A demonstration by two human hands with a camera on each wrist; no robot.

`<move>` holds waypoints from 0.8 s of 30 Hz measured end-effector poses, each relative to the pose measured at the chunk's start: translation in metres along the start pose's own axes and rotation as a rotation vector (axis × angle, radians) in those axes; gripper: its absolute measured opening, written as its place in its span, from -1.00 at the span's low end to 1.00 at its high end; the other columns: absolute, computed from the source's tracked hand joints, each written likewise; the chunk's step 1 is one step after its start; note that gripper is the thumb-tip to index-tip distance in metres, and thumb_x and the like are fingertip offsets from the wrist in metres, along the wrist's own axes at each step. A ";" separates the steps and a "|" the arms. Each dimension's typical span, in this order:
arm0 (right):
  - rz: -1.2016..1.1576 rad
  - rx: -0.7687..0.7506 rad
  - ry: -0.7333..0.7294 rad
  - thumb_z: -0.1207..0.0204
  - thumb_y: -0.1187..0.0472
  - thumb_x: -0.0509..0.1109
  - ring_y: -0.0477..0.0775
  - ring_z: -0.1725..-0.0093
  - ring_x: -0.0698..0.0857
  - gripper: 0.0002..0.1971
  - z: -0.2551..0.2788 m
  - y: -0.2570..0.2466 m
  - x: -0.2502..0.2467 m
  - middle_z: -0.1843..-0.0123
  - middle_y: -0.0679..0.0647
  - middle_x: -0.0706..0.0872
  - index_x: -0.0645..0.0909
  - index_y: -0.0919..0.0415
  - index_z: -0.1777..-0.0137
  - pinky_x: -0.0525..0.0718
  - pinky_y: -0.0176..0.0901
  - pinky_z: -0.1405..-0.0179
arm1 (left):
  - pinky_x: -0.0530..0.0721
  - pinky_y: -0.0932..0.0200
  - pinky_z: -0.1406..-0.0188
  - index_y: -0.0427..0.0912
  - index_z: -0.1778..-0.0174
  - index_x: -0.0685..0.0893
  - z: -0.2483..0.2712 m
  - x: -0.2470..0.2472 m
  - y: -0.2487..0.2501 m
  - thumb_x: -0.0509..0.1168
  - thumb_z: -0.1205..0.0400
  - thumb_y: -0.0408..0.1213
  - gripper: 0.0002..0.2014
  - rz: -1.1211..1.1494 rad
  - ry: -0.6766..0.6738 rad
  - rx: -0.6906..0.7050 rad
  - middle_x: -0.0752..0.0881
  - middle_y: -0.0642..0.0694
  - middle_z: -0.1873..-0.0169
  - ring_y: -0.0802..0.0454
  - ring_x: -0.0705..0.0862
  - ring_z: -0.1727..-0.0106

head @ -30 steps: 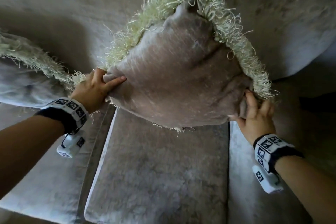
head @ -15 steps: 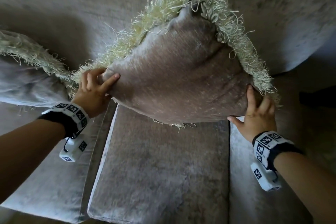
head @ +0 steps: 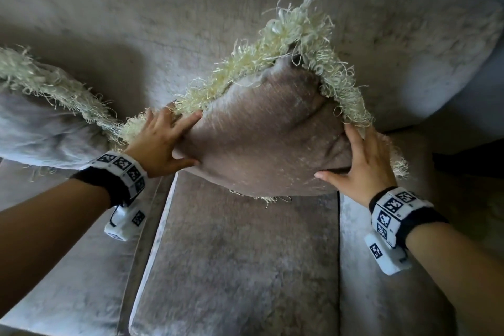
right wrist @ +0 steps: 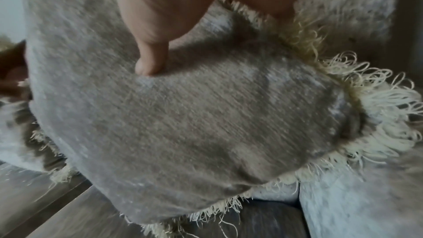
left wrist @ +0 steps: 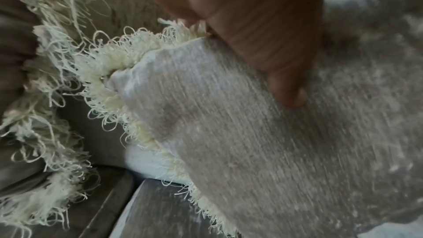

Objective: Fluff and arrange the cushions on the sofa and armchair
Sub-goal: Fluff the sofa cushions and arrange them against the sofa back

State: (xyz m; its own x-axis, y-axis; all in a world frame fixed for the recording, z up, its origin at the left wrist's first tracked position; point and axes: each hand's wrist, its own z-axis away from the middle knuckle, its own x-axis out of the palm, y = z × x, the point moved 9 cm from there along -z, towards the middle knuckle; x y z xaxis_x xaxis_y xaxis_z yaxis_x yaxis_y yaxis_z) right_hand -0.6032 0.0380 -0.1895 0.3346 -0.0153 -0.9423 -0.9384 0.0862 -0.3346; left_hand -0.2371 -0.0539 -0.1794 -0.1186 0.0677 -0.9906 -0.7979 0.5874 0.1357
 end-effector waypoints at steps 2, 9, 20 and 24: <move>-0.017 -0.006 0.013 -0.12 -0.32 0.62 0.52 -0.45 0.37 0.14 -0.005 -0.001 0.002 -0.45 0.50 0.38 0.00 -0.10 -0.59 0.20 0.51 -0.49 | 0.43 -0.43 -0.23 0.18 -0.66 -0.02 -0.007 0.006 0.002 0.49 -0.36 0.14 0.04 0.018 -0.031 0.017 0.53 -0.33 0.02 -0.30 0.52 -0.02; -0.080 -0.074 0.158 -0.46 0.31 0.46 0.51 -0.19 0.56 -0.31 -0.002 -0.015 -0.011 -0.15 0.42 0.61 0.20 -0.02 -0.50 0.45 0.39 -0.36 | 0.43 0.02 0.35 0.11 -0.55 0.22 -0.012 -0.001 0.014 0.39 -0.43 -0.48 -0.18 0.079 0.032 -0.002 0.51 -0.26 0.14 -0.20 0.51 0.22; 0.049 -0.150 0.200 -0.39 0.45 0.36 0.42 0.10 0.56 -0.33 -0.013 -0.025 -0.075 0.07 0.34 0.54 0.36 0.04 -0.50 0.59 0.32 -0.01 | 0.55 0.03 0.55 0.28 -0.57 0.11 -0.007 -0.048 0.015 0.28 -0.53 -0.25 -0.26 0.059 0.044 -0.050 0.50 -0.23 0.18 -0.02 0.39 0.37; 0.104 -0.112 0.122 -0.44 0.41 0.33 0.38 0.08 0.53 -0.34 -0.024 -0.013 -0.045 0.07 0.29 0.50 0.34 -0.02 -0.52 0.52 0.29 -0.05 | 0.47 0.06 0.47 0.35 -0.59 0.02 -0.016 -0.018 0.001 0.40 -0.53 -0.13 -0.15 -0.041 -0.043 -0.100 0.45 -0.24 0.14 -0.07 0.42 0.31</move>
State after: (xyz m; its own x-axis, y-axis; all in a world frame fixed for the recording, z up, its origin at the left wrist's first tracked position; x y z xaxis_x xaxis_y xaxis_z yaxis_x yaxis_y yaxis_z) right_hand -0.6079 0.0136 -0.1433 0.2292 -0.1328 -0.9643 -0.9733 -0.0175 -0.2289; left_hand -0.2455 -0.0671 -0.1611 -0.0605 0.0812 -0.9949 -0.8565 0.5076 0.0935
